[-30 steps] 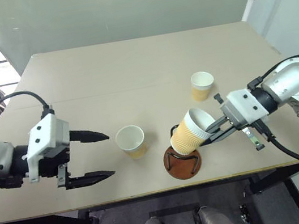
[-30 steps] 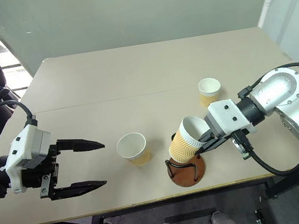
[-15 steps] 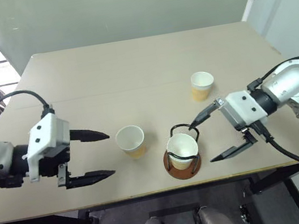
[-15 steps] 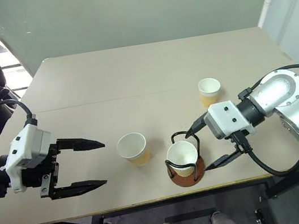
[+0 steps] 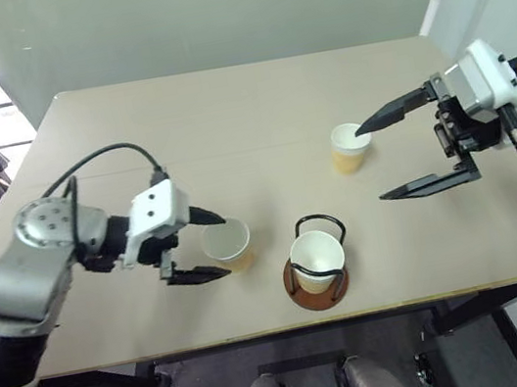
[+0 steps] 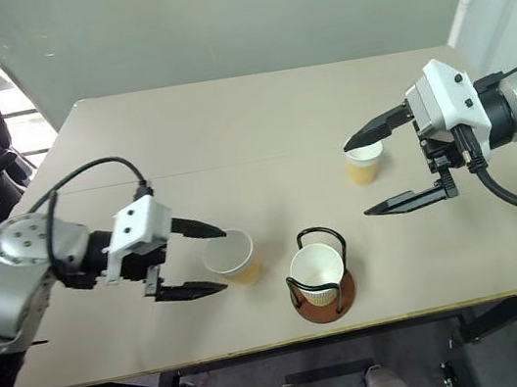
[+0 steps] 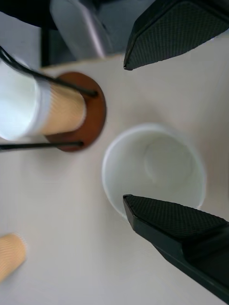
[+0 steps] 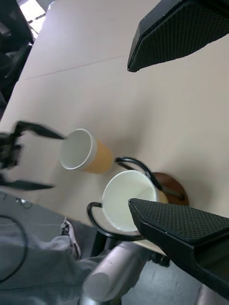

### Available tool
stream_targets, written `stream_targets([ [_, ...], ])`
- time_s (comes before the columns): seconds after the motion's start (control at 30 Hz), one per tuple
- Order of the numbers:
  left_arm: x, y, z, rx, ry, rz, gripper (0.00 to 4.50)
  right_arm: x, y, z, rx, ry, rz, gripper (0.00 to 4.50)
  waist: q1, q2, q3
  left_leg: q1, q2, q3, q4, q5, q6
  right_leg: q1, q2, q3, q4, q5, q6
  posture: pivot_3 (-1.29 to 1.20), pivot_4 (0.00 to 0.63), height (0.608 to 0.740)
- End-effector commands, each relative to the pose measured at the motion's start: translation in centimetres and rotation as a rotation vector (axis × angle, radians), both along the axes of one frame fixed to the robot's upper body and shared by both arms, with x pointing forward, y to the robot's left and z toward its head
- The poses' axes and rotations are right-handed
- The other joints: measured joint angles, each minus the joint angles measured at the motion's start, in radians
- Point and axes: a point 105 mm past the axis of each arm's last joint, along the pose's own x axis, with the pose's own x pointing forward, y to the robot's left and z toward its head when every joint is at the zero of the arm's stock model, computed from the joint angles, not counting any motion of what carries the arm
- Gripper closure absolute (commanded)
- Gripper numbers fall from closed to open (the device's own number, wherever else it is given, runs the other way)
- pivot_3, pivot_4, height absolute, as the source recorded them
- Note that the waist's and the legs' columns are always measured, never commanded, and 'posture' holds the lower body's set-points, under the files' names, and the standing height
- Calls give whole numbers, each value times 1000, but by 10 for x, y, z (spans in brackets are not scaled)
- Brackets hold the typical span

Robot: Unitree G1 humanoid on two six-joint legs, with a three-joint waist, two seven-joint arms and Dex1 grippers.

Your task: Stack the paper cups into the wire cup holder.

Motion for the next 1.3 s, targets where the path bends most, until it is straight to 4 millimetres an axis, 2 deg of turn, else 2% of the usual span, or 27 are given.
stream_targets([
  [0.03, 3, -6, -7, 55, -12, -59, 0, -8, -5, 13, 15, -50, -28, 178, 0, 0, 0, 0, 0, 0, 0, 0, 0, 0, 0, 0, 0, 0, 1, 0, 150, 740],
  [0.13, 3, -12, -11, 69, -8, -88, 0, -10, -8, 13, 9, -54, -56, 178, 0, 0, 0, 0, 0, 0, 0, 0, 0, 0, 0, 0, -1, 1, 3, 0, 150, 740],
  [0.23, 0, -15, -18, 94, 10, -123, 557, -11, -10, 12, 6, -53, -71, 157, 0, 0, 0, 0, 0, 0, 0, 0, 0, 1, 0, 0, -1, 1, 5, 0, 150, 740],
  [0.4, 7, -13, -30, 152, -4, -123, 2329, -13, -11, 11, 1, -55, -92, 157, 0, 0, 0, 0, 0, 0, 2, 0, 1, 2, 0, 0, -1, 1, 7, 0, 150, 740],
  [0.6, 11, -14, -32, 203, -51, -137, 4471, -13, -13, 11, -1, -65, -108, 157, 0, 0, 0, 0, 0, 0, 5, 1, 1, 3, 0, 0, -1, 2, 8, 0, 150, 740],
  [0.7, 11, -15, -28, 192, -58, -147, 4471, -13, -14, 11, -5, -68, -116, 157, 0, 0, 0, 0, 0, 0, 6, 1, 1, 3, 0, 0, -1, 2, 8, 0, 150, 740],
  [0.87, 7, -25, 8, 95, -100, -224, 4471, -18, -20, 13, 1, -57, -109, 157, 6, 0, 0, -1, 0, 0, 7, 1, 1, 3, 0, 0, -1, 2, 9, 0, 150, 740],
  [1.0, -1, -45, 63, -31, -170, -408, 4471, -25, -36, 16, -17, -58, -109, 157, 16, 0, 0, -2, -1, 0, 9, 1, 1, 4, -1, 0, -1, 2, 10, 0, 150, 740],
  [1.13, -11, -65, 91, -81, -222, -562, 4471, -23, -43, 19, -20, -92, -156, 157, 16, 0, 0, -3, -2, 1, 12, -1, 3, 5, -3, 0, -2, 3, 12, 0, 150, 740],
  [1.2, -18, -74, 98, -88, -232, -643, 4471, -24, -44, 18, -24, -98, -172, 157, 15, 0, 0, -3, -3, 1, 12, -1, 4, 5, -4, 1, -2, 3, 15, 0, 150, 740],
  [1.3, -20, -83, 97, -53, -242, -726, 4471, -27, -45, 18, -23, -108, -189, 157, 15, 0, 0, -4, -4, 1, 14, -1, 5, 6, -5, 1, -2, 2, 17, 0, 150, 740],
])
